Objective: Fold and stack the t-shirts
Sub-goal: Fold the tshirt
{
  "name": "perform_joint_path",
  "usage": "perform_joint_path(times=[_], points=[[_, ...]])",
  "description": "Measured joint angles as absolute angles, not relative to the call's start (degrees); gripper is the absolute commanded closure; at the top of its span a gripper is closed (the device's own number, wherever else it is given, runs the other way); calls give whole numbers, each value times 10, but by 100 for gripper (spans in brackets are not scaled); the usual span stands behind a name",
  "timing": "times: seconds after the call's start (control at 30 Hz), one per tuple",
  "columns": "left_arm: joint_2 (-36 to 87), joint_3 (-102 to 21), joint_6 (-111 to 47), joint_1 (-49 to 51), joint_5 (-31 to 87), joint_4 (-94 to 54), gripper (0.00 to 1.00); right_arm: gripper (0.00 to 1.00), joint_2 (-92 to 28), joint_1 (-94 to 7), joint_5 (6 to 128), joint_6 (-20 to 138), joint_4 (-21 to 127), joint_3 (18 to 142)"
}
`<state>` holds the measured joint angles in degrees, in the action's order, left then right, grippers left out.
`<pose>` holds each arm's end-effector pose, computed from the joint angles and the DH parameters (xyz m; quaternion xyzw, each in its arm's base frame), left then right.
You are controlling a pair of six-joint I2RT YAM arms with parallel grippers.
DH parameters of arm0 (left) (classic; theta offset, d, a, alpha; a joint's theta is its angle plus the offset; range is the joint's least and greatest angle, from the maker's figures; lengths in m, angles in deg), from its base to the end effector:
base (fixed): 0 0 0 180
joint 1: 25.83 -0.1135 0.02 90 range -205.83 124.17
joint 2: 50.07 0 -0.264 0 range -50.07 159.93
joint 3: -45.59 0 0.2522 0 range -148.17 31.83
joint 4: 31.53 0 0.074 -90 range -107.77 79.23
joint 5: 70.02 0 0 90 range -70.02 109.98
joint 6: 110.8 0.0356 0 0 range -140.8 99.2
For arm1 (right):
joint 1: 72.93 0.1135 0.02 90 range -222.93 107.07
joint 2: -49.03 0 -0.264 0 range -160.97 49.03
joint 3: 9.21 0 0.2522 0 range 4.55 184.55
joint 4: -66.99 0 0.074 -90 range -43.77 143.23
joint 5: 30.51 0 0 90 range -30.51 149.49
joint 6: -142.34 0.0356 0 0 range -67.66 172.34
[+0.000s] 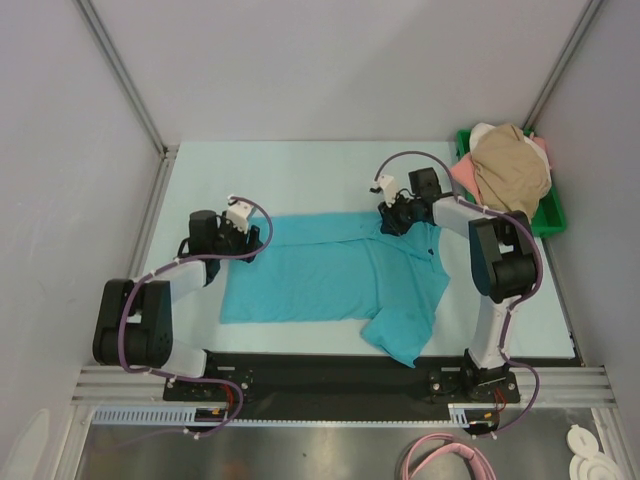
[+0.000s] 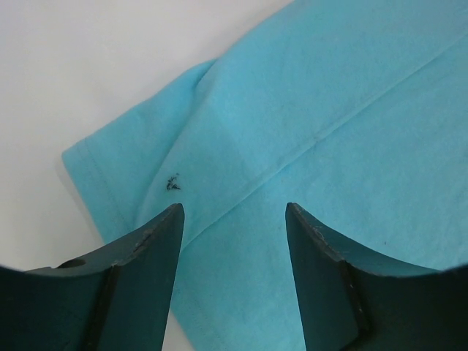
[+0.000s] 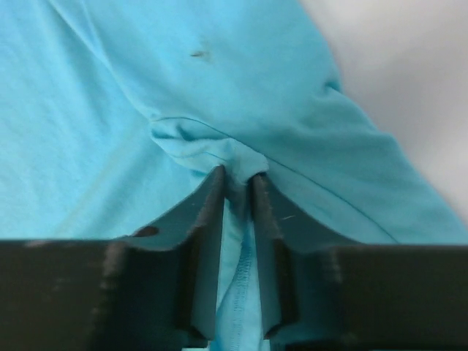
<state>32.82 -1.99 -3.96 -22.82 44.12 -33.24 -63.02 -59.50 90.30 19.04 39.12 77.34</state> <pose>0.2807 -0.0293 0.1708 0.2459 0.8319 -0.1273 0.4809 0.3937 0.1128 0.1657 -0.4396 0.8071 0.1961 0.3419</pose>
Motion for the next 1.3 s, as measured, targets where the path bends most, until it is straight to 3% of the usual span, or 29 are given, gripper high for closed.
perform_joint_path(times=[0.13,0.47,0.57,0.63,0.73,0.87,1.03,1.3], points=[[328,-20,-41,-228,443,-333,37,92,-630,-590,905,191,386,773],[329,-20,-43,-228,447,-333,37,94,-562,-586,897,182,371,722],[329,-21,-42,-228,448,-333,36,91,-520,-565,892,178,359,699],[330,-21,-42,-228,449,-333,36,75,-498,-538,888,179,349,686],[332,-22,-42,-228,453,-333,36,64,-481,-499,889,183,331,676],[332,-23,-42,-228,458,-333,35,62,-481,-487,893,194,318,676],[340,-39,-38,-228,458,-314,34,62,-481,-557,893,196,319,681],[445,-213,-39,-228,443,-210,38,63,-509,-663,870,199,356,731]])
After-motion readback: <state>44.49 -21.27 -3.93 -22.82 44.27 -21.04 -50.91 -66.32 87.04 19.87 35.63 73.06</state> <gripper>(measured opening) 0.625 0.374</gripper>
